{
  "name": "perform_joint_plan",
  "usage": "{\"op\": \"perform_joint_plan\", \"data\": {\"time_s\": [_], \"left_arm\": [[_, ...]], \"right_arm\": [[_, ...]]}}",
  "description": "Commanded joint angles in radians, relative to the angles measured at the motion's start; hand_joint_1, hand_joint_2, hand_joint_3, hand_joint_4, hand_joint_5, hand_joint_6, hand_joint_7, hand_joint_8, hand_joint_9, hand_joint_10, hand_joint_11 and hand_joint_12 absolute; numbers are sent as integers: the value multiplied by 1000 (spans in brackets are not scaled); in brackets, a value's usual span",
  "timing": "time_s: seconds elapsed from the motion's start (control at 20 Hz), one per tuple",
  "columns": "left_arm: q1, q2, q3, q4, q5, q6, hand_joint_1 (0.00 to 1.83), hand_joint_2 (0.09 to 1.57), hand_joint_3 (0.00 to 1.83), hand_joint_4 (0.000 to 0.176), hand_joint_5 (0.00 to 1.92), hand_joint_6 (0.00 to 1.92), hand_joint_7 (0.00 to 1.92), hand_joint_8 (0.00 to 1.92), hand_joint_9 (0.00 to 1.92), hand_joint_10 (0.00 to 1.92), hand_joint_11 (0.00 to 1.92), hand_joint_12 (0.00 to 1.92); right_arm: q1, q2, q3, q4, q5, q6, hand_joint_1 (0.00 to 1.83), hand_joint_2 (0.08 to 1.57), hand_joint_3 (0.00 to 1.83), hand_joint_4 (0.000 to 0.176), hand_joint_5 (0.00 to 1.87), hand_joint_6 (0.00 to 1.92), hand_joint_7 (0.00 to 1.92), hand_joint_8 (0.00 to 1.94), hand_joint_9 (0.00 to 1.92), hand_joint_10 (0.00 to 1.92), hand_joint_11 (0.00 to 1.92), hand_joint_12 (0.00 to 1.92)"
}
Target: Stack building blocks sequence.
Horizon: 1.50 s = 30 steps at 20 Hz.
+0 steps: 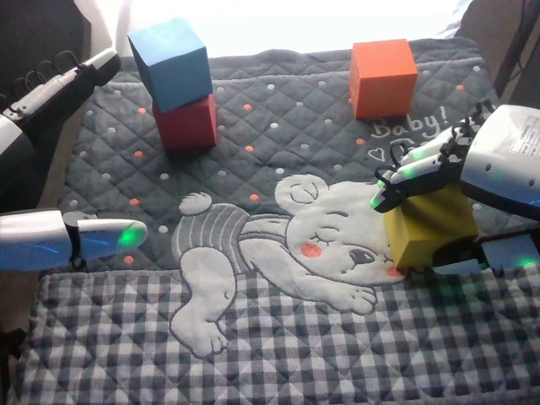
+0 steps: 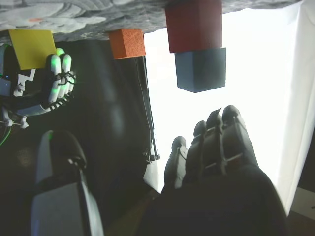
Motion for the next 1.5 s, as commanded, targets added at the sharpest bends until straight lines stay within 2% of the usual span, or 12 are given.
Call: {"op": "perform_joint_plan", "data": {"time_s": [0.0, 0.2, 0.25, 0.3, 0.45, 0.55, 0.65, 0.85, 1.1, 1.2, 1.35, 1.45], "left_arm": [[-3, -3, 8, 3, -130, -11, 828, 859, 10, 150, 0, 0, 0, 0, 0, 0, 0, 0], [-2, -8, 11, 2, -130, -17, 843, 863, 8, 130, 0, 0, 0, 0, 0, 0, 0, 0], [-1, -10, 11, 1, -131, -17, 841, 859, 5, 122, 0, 0, 0, 0, 0, 0, 0, 0], [-1, -12, 13, 1, -131, -19, 837, 862, 6, 112, 0, 0, 0, 0, 0, 0, 0, 0], [-1, -14, 15, 1, -131, -23, 835, 861, 4, 126, 0, 0, 0, 0, 0, 0, 0, 0], [-1, -15, 16, 1, -131, -25, 826, 864, 5, 129, 0, 0, 0, 0, 0, 0, 0, 0], [-1, -19, 20, 4, -132, -34, 826, 866, 5, 133, 0, 0, 0, 0, 0, 0, 0, 0], [-2, -24, 26, 8, -122, -41, 836, 867, 4, 133, 0, 0, 0, 0, 0, 0, 0, 0], [-9, -29, 33, 21, -116, -50, 851, 862, 0, 146, 2, 1, 0, 0, 0, 0, 0, 0], [-15, -32, 37, 25, -111, -51, 829, 862, 0, 122, 1, 0, 0, 0, 0, 0, 0, 0], [-19, -36, 42, 28, -108, -57, 841, 865, 1, 99, 18, 6, 0, 0, 0, 0, 0, 0], [-20, -36, 43, 31, -107, -61, 831, 874, 4, 83, 36, 11, 0, 0, 0, 0, 0, 0]], "right_arm": [[18, 4, 5, 25, 91, -1, 1191, 1082, 0, 0, 1066, 820, 1004, 1515, 989, 1849, 987, 1920], [66, 5, 18, 27, 125, 2, 1174, 1097, 2, 0, 1011, 941, 1053, 1608, 1140, 1879, 1200, 1921], [94, 5, 24, 28, 133, 2, 1274, 1088, 0, 0, 1076, 658, 1046, 1162, 999, 1379, 898, 1552], [118, 6, 33, 33, 141, 2, 1271, 1069, 0, 0, 1083, 679, 1102, 1010, 1033, 1181, 910, 1375], [189, -4, 75, 46, 143, 1, 1388, 1061, 0, 0, 964, 956, 1128, 670, 1090, 1018, 958, 1195], [234, -18, 108, 82, 137, -27, 1269, 1045, 0, 0, 1062, 785, 1211, 711, 1176, 863, 1011, 1379], [279, -33, 142, 116, 112, -54, 1290, 1040, 0, 0, 1106, 609, 1210, 810, 1199, 1088, 1058, 1659], [378, -86, 224, 161, 13, -95, 1263, 1081, 5, 0, 969, 818, 1174, 848, 1223, 1082, 1057, 1544], [479, -191, 359, 183, -175, -137, 1243, 1093, 0, 0, 943, 1049, 1133, 738, 1232, 579, 1078, 1140], [489, -212, 387, 196, -203, -137, 1233, 1099, 0, 0, 953, 1081, 1095, 751, 1270, 409, 1046, 1130], [490, -245, 426, 222, -235, -137, 1258, 1098, 1, 0, 899, 1006, 1146, 820, 1344, 696, 1141, 1248], [490, -275, 452, 228, -263, -137, 1295, 1043, 0, 0, 1068, 661, 1245, 748, 1378, 643, 991, 1217]]}}
